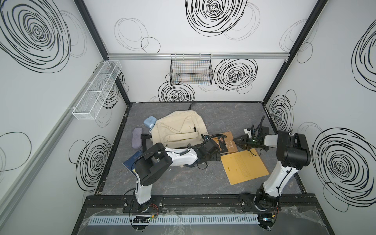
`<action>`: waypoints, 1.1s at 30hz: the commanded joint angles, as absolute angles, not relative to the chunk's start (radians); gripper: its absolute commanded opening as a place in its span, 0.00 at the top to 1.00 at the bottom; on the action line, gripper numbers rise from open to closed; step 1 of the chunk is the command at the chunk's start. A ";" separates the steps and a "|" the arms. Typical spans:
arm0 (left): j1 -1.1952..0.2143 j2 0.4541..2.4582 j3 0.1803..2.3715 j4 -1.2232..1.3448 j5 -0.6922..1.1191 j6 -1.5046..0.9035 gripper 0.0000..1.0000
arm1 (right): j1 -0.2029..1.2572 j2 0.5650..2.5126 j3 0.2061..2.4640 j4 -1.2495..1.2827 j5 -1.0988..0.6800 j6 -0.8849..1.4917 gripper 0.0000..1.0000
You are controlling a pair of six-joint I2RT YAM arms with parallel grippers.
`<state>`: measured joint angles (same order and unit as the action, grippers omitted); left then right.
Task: Pack books, pencil case, and school supplies into a backpack
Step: Pick up the book from the center of the table.
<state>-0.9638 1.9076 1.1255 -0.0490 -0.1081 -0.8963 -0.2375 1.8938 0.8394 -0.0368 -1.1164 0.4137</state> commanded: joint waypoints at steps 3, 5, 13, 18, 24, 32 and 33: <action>-0.953 1.975 1.195 -0.033 -0.127 -0.858 0.01 | -0.224 1.905 0.835 -0.086 -1.074 0.381 0.57; -0.951 1.999 1.213 -0.037 -0.118 -0.852 0.00 | -0.223 1.895 0.823 -0.113 -1.045 0.371 0.53; -0.960 2.030 1.210 0.005 -0.069 -0.861 0.02 | -0.175 1.841 0.774 -0.126 -1.129 0.362 0.51; -0.968 2.045 1.213 0.019 -0.056 -0.868 0.02 | -0.140 1.766 0.756 -0.043 -1.253 0.450 0.52; -0.973 2.057 1.210 0.032 -0.046 -0.876 0.02 | -0.138 1.671 0.748 0.026 -1.308 0.543 0.55; -0.974 2.055 1.206 0.045 -0.037 -0.879 0.02 | -0.138 1.698 0.805 -0.275 -1.170 0.305 0.51; -0.973 2.056 1.206 0.049 -0.032 -0.882 0.03 | -0.137 1.714 0.802 -0.270 -1.178 0.308 0.51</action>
